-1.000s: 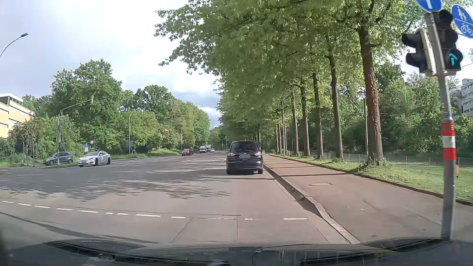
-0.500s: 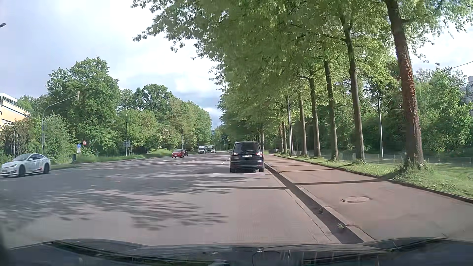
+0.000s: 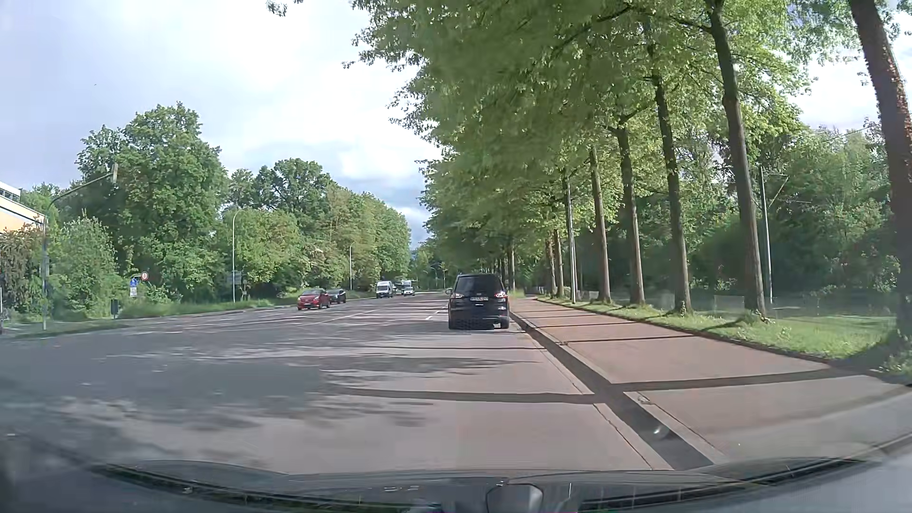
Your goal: Follow the waypoints while adhering to traffic rules and regulations
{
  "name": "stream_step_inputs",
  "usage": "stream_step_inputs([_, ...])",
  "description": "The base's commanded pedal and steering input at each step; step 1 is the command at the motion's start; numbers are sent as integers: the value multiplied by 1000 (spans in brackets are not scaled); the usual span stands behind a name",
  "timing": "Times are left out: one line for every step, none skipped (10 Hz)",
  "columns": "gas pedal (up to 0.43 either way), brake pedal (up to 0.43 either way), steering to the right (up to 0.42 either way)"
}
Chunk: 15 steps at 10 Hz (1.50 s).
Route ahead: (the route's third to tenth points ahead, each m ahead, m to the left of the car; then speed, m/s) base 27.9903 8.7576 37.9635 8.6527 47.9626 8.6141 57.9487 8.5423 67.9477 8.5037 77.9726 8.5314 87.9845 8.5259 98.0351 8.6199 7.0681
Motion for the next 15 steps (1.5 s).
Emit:
stream_step_inputs([157, 0, -6])
stream_step_inputs([157, 0, -6])
stream_step_inputs([157, 0, -5])
stream_step_inputs([157, 0, -3])
stream_step_inputs([157, 0, 0])
stream_step_inputs([157, 0, 0])
stream_step_inputs([157, 0, 0])
stream_step_inputs([157, 0, 0])
stream_step_inputs([138, 0, 0])
stream_step_inputs([138, 0, 0])
stream_step_inputs([138, 0, 0])
stream_step_inputs([138, 0, -1])
stream_step_inputs([138, 0, -1])
stream_step_inputs([138, 0, -1])
stream_step_inputs([138, 0, -1])
